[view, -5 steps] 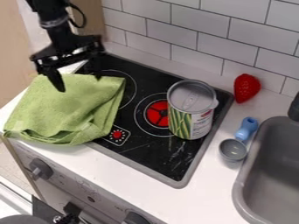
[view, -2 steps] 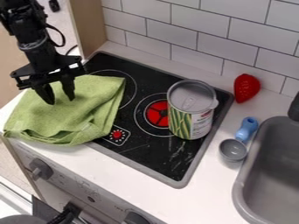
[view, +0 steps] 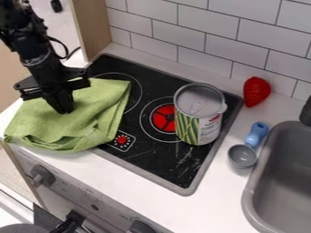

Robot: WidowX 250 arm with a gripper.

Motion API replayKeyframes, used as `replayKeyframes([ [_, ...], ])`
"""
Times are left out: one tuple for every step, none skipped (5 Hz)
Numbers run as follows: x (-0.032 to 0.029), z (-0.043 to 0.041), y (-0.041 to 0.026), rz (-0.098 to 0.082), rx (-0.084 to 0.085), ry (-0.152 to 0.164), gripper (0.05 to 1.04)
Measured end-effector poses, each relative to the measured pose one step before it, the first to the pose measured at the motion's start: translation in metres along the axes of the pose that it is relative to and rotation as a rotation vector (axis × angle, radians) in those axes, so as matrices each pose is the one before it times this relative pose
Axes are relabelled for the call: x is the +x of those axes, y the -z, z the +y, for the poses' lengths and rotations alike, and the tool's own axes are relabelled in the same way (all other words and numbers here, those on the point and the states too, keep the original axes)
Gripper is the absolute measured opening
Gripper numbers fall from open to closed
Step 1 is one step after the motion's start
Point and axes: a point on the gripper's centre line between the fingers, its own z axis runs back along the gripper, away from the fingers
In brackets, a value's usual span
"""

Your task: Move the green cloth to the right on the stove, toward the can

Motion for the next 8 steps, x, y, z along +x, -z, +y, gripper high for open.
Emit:
replayKeyframes([
  [-0.00428, -0.00663, 0.00096, 0.0000, -0.0147, 0.0899, 0.052],
  [-0.00533, -0.01602, 0.00173, 0.0342, 0.0250, 0.1076, 0.052],
  [-0.00808, -0.01777, -0.00048, 0.0212, -0.0036, 0.0816, 0.052],
  [-0.01183, -0.01668, -0.00153, 0.0381, -0.0188, 0.0413, 0.052],
  [-0.00458, -0.00566, -0.00165, 0.0135, 0.0085, -0.0106, 0.052],
  [-0.01026, -0.01156, -0.00004, 0.0419, 0.0191, 0.0455, 0.052],
  [-0.00292, -0.00651, 0.00124, 0.0065, -0.0063, 0.0246, 0.052],
  [-0.00468, -0.00322, -0.00087, -0.0166, -0.0028, 0.0132, 0.052],
])
